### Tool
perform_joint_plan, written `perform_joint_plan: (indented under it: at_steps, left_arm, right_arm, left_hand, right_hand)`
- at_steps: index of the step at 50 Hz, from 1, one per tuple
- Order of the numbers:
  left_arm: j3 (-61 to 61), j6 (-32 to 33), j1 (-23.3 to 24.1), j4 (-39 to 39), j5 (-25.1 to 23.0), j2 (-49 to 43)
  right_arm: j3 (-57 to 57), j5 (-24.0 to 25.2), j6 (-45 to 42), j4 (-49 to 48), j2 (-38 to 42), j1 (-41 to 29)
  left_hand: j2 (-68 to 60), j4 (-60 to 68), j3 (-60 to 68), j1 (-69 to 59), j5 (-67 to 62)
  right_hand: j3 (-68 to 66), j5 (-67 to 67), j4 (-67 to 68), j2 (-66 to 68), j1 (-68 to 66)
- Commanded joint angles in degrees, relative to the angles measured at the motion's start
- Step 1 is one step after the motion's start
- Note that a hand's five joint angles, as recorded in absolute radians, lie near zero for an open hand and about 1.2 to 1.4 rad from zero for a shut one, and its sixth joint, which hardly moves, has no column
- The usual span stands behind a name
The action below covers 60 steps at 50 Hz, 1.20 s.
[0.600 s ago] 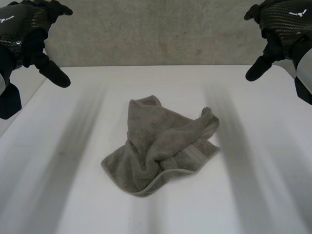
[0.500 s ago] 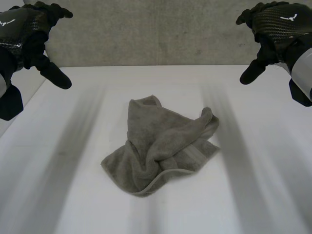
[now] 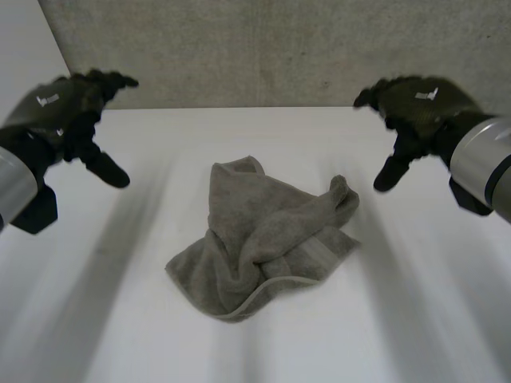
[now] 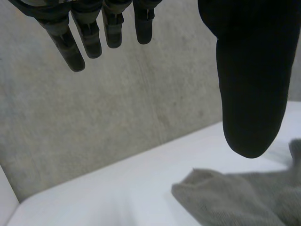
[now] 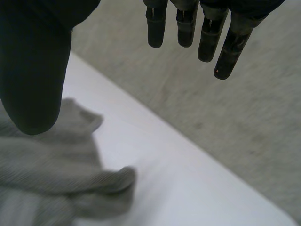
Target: Fold the towel.
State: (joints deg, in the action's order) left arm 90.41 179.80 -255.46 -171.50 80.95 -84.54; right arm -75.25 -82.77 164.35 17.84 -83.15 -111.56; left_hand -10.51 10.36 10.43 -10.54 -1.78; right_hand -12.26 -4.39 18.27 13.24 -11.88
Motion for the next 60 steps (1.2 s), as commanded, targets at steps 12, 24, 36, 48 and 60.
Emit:
perform_joint_plan:
  at_steps: [12,24,36,48,60]
  left_arm:
    - [22.61,20.75,-4.79,-9.63,-14.86,-15.99]
    - [25.6,21.55,-4.79,-19.03,-14.77,-19.34]
    - [25.69,21.55,-4.26,-23.17,-14.77,-22.25]
    - [24.99,21.64,-4.0,-25.54,-14.77,-25.23]
    - [22.89,21.2,-1.19,-27.48,-14.68,-26.99]
  right_arm:
    - [-20.29,11.32,1.06,-6.77,10.11,-0.76]
    - [-22.57,11.32,6.94,-18.36,18.36,-2.33]
    - [-21.34,10.7,10.11,-25.31,22.68,-7.0]
    - [-17.74,5.79,10.46,-26.54,23.38,-8.06]
    - [-18.97,3.76,12.3,-26.54,18.46,-7.62]
  left_hand:
    - [-6.24,6.38,6.32,-6.21,-4.97]
    - [-12.32,12.47,12.4,-12.29,-11.05]
    - [-12.15,12.3,12.23,-12.12,-10.88]
    - [-12.32,12.47,12.4,-12.29,-11.05]
    - [-17.87,18.02,17.95,-17.84,-16.6]
  right_hand:
    - [-17.0,-14.87,10.99,16.02,-17.38]
    - [-28.93,-26.81,22.93,27.95,-29.31]
    - [-31.3,-29.17,25.29,30.32,-31.67]
    - [-67.74,-65.61,61.73,66.76,-68.12]
    - [-67.74,-65.61,61.73,66.76,-68.12]
